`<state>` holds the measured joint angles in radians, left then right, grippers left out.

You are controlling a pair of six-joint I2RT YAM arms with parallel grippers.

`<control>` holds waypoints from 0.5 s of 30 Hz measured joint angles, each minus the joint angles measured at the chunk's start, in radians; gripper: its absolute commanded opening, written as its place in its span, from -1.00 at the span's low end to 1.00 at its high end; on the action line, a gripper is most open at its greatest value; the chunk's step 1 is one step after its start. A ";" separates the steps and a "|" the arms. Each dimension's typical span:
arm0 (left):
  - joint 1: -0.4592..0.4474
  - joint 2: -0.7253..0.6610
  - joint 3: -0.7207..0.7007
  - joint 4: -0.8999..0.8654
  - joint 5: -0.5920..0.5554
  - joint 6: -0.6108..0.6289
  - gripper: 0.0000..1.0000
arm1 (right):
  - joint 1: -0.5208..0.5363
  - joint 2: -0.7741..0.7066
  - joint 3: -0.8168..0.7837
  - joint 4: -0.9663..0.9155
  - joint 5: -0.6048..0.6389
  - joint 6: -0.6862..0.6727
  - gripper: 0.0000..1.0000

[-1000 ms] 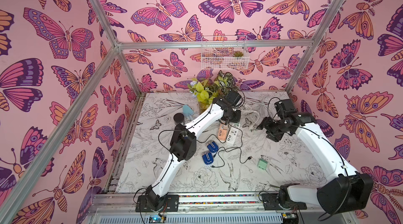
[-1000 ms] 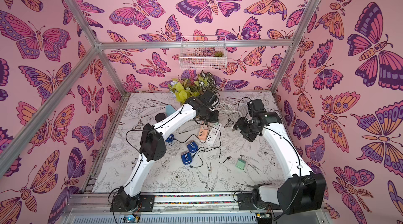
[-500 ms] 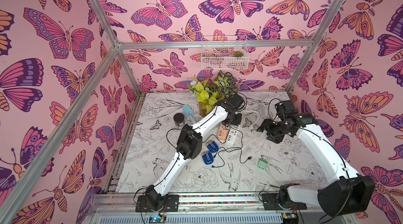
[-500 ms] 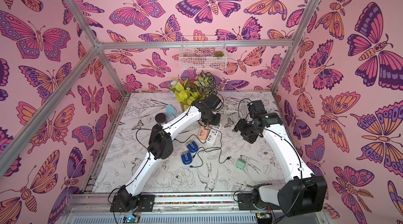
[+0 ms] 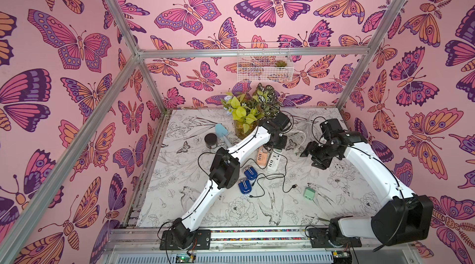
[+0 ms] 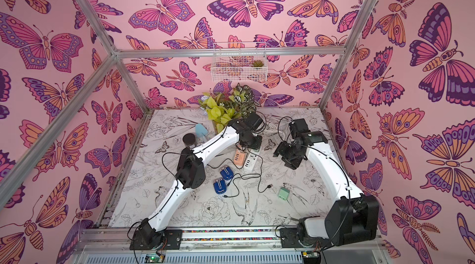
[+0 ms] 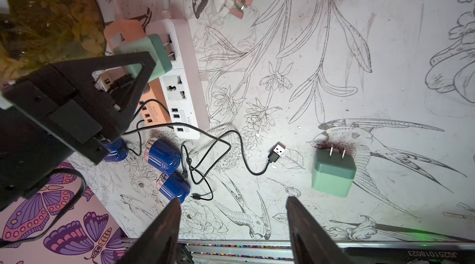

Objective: Charge the electric shaver
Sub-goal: Insert the plug into the socket.

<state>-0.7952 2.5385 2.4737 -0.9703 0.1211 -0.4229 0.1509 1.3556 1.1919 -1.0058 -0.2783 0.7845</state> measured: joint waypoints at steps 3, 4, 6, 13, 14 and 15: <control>-0.004 0.002 0.003 -0.002 -0.006 0.004 -1.00 | 0.000 0.000 0.000 0.000 0.000 0.000 0.32; -0.006 0.003 0.005 -0.003 -0.010 0.006 -1.00 | 0.000 0.000 0.000 0.000 -0.001 0.000 0.32; -0.011 0.005 0.008 -0.008 -0.018 0.012 -1.00 | 0.000 0.000 0.000 0.000 -0.001 0.000 0.32; -0.040 0.013 0.014 -0.033 -0.082 0.043 -1.00 | 0.000 0.000 -0.004 0.005 -0.008 0.000 0.29; -0.043 0.013 0.015 -0.037 -0.089 0.046 -1.00 | 0.000 0.000 -0.007 0.007 -0.011 0.000 0.29; -0.047 0.013 0.016 -0.042 -0.097 0.048 -1.00 | 0.000 0.000 -0.010 0.010 -0.013 0.000 0.29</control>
<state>-0.8425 2.5519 2.4897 -1.0119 0.0242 -0.3744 0.1509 1.3556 1.1824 -0.9962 -0.2913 0.7845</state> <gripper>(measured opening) 0.288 0.646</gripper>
